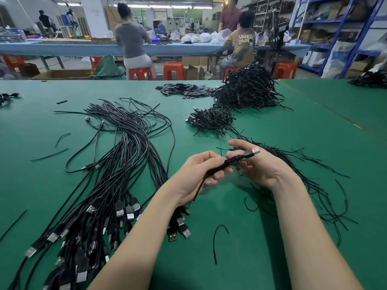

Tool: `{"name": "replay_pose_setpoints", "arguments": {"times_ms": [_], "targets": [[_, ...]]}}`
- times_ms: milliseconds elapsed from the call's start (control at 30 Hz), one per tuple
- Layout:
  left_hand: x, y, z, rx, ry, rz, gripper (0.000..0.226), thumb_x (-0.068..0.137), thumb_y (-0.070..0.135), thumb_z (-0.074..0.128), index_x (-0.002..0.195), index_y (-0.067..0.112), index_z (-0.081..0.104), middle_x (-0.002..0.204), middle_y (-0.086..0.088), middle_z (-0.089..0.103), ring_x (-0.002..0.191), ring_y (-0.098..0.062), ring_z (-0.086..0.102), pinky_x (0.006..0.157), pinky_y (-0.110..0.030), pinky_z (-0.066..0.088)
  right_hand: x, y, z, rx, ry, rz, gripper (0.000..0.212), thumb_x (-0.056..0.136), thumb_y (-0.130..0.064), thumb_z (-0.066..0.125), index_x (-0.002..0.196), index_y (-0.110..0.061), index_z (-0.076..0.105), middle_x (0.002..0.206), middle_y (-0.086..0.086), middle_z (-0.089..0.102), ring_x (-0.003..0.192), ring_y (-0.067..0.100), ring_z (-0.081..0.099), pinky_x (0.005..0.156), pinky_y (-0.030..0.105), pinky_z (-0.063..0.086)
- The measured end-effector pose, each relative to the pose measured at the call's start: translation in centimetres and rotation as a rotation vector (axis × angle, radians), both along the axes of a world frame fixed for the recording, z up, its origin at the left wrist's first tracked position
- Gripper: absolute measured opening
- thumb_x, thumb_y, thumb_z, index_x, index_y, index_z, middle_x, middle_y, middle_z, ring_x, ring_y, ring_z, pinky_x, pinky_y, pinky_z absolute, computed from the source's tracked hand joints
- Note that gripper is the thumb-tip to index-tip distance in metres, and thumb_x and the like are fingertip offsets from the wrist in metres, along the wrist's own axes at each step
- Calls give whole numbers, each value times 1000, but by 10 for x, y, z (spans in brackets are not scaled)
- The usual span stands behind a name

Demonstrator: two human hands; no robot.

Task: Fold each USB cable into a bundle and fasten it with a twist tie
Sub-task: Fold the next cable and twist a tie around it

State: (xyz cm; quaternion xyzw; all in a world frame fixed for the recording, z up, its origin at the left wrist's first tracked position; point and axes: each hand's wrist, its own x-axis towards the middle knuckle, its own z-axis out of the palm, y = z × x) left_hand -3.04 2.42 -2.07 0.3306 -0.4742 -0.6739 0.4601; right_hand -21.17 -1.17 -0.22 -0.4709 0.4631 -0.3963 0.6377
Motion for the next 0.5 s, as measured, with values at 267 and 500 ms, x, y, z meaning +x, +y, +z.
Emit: {"name": "replay_pose_setpoints", "arguments": {"times_ms": [267,500], "targets": [[-2,0,-6,-89,-409,99,11,94,11,67,87,11,58,75,-9,73,51,-12,51,55,-26,42,-6,3,32,-482,607,135,29,80,-8,83,101,-24,70,73,-1,74,59,13,53,51,23,46],[2,-5,-6,-117,-357,414,11,86,8,74,94,13,69,82,-6,78,76,-16,74,78,-27,57,15,6,36,-591,666,102,17,82,-11,76,88,-25,70,71,-11,73,54,9,50,57,26,45]]}}
